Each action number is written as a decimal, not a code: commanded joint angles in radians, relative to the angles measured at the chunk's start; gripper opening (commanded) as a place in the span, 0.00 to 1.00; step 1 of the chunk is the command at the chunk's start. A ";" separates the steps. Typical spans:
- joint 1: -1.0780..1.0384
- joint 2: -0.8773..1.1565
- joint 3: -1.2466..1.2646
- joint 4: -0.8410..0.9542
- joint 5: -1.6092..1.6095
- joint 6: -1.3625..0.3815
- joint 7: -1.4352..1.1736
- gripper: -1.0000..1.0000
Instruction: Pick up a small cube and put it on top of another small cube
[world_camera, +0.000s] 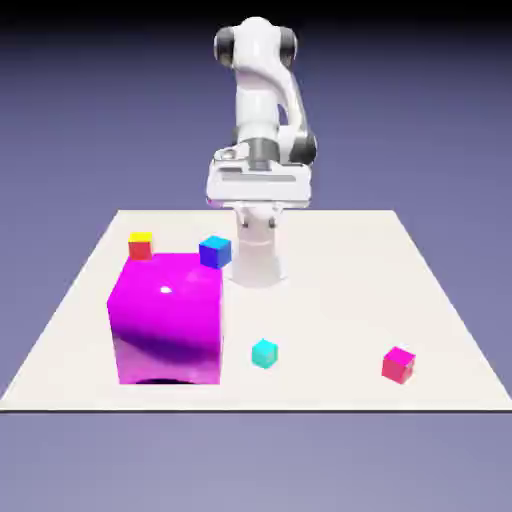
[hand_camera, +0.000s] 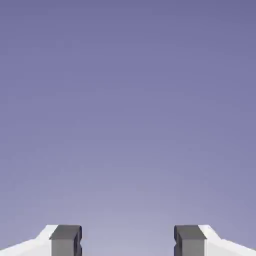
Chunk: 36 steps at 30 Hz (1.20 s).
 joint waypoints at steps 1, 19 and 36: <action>0.024 0.036 -0.018 0.010 -0.011 -0.022 -0.028 0.50; 0.454 0.688 -0.348 0.191 -0.201 -0.424 -0.540 0.50; 0.463 0.705 -0.308 0.232 -0.211 -0.449 -0.557 0.00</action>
